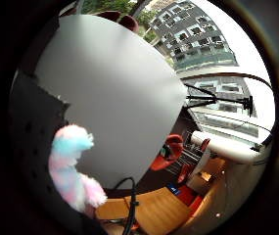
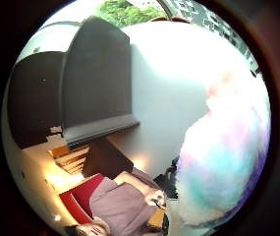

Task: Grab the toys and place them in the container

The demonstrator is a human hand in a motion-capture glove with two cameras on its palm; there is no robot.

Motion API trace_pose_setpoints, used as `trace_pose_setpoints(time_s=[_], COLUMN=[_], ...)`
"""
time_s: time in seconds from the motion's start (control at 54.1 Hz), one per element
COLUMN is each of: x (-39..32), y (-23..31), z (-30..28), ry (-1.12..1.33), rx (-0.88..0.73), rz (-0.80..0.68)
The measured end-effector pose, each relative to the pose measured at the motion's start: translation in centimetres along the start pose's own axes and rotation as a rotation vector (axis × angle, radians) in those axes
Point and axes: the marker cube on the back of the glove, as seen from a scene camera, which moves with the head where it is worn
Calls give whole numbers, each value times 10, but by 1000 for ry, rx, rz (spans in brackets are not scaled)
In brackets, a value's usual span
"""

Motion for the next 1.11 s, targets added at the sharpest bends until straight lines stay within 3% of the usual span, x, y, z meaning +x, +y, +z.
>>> trace_pose_setpoints(time_s=[0.129,0.24,0.333,0.48,0.591,0.702,0.758,0.85,0.924,1.109], x=[-18,-35,-62,-120,-156,-197,-225,-269,-304,-339], y=[10,22,13,4,-16,-34,-47,-52,-63,-74], z=[-56,-96,-124,-153,-161,-160,-157,-149,-147,-140], ry=[17,53,72,13,103,55,13,27,48,110], rx=[56,94,125,141,166,146,134,126,143,92], rz=[4,-256,-109,-189,-176,-196,-138,-321,-218,-177])
